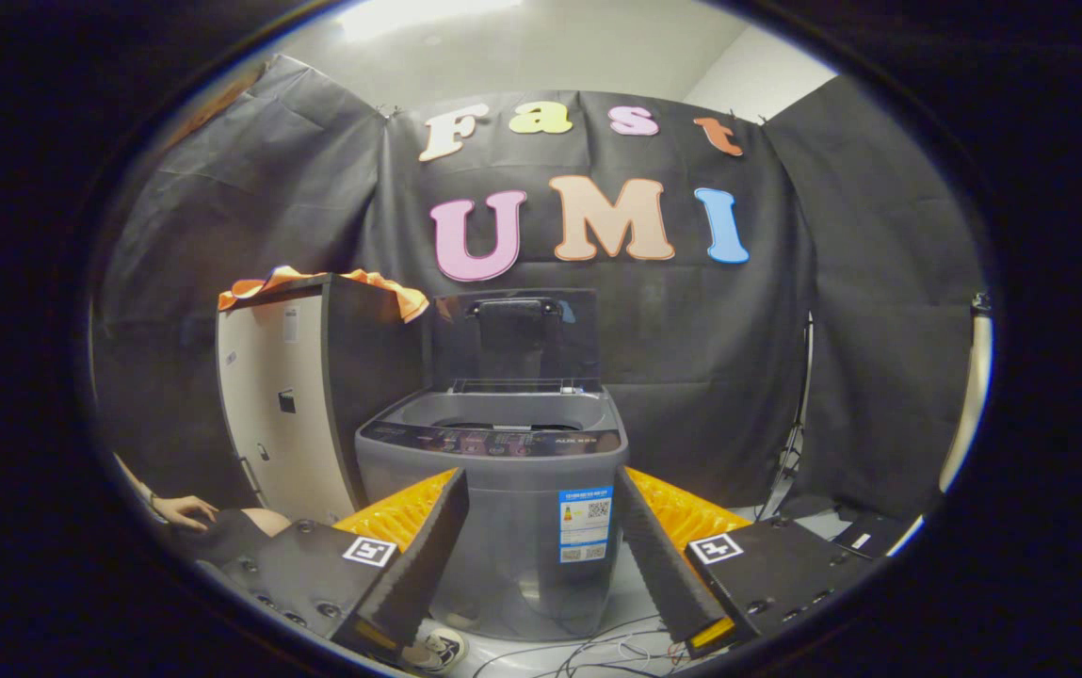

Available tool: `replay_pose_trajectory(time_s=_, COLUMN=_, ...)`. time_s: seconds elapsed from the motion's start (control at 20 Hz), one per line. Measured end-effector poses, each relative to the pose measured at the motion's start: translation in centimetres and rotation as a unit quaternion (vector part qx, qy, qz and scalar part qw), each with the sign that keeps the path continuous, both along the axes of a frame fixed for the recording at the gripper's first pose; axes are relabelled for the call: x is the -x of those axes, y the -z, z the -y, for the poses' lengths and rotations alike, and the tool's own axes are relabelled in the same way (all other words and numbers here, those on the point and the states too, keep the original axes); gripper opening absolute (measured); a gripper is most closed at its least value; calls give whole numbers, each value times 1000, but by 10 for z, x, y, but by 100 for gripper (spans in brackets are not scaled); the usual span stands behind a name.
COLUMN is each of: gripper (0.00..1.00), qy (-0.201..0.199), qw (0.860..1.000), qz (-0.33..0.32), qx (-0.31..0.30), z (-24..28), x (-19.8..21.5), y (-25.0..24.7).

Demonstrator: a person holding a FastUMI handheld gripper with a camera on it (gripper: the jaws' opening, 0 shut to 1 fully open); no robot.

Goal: Put the clothes into the washing machine and then close the washing machine lid.

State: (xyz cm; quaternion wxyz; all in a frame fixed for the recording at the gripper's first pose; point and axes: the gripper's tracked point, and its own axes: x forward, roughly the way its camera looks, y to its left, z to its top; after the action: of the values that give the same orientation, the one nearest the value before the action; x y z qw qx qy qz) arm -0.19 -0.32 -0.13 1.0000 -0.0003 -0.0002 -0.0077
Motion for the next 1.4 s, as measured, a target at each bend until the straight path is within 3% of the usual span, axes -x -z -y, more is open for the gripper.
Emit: replay_pose_trajectory(time_s=1.4, gripper=97, qy=-12, qw=1000, qz=1, qx=0, z=-5, x=0, y=0)
